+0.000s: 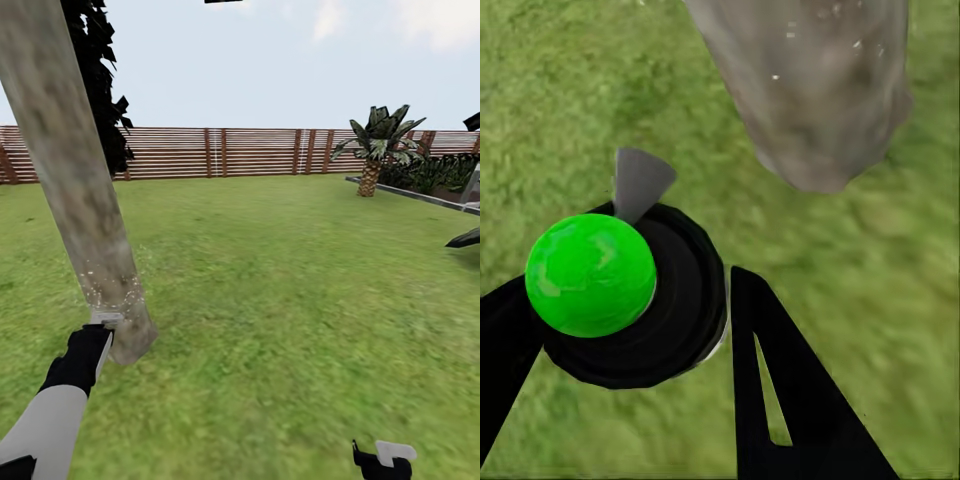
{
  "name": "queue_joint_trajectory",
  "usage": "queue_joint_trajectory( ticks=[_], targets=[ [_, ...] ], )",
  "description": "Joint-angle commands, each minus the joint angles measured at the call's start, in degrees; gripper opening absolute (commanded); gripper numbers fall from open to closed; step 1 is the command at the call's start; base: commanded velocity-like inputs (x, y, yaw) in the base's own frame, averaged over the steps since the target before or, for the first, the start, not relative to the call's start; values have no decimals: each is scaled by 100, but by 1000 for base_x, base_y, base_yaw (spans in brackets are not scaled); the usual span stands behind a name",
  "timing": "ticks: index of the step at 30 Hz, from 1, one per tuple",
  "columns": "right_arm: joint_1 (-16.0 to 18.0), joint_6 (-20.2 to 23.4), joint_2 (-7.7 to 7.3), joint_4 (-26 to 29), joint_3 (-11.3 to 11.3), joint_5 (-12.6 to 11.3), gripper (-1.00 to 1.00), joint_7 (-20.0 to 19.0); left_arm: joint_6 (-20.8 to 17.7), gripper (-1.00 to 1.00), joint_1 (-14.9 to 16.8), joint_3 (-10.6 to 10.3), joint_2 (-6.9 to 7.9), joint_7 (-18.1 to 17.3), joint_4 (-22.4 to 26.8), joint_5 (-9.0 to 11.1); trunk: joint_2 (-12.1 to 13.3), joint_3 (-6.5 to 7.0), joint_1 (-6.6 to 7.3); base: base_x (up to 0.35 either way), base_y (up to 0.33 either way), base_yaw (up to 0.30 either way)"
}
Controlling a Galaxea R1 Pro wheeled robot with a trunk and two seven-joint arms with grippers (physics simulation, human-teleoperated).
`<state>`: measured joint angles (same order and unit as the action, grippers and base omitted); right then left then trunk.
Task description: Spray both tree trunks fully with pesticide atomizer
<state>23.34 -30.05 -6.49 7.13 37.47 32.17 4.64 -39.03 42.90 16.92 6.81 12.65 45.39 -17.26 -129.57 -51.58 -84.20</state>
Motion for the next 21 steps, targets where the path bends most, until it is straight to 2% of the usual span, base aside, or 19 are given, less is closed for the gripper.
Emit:
queue_joint_trajectory(
  ticks=[1,4,8,15,19,21],
  targets=[
    [4,-18,-1,-10,23,61,100,37,-23,-100,-80,7,1,21,5,-7,-3,-5,-1,184,-289,277],
    [4,-18,-1,-10,23,61,100,37,15,-100,-229,4,-11,26,-1,1,-3,-5,-1,223,-256,277],
    [4,-18,-1,-10,23,61,100,37,26,-100,-255,19,-26,27,5,4,-3,-5,-1,293,-161,154],
    [4,-18,-1,-12,23,61,100,37,27,-100,-256,37,-38,29,14,7,-3,-5,-1,333,5,11],
    [4,-18,-1,-10,23,61,100,37,27,-100,-290,28,-29,28,-12,1,-3,-5,-1,73,6,222],
    [4,-18,-1,-10,23,61,100,37,58,-100,-386,377,-37,15,-76,15,-3,-5,-1,5,0,272]
  ],
)
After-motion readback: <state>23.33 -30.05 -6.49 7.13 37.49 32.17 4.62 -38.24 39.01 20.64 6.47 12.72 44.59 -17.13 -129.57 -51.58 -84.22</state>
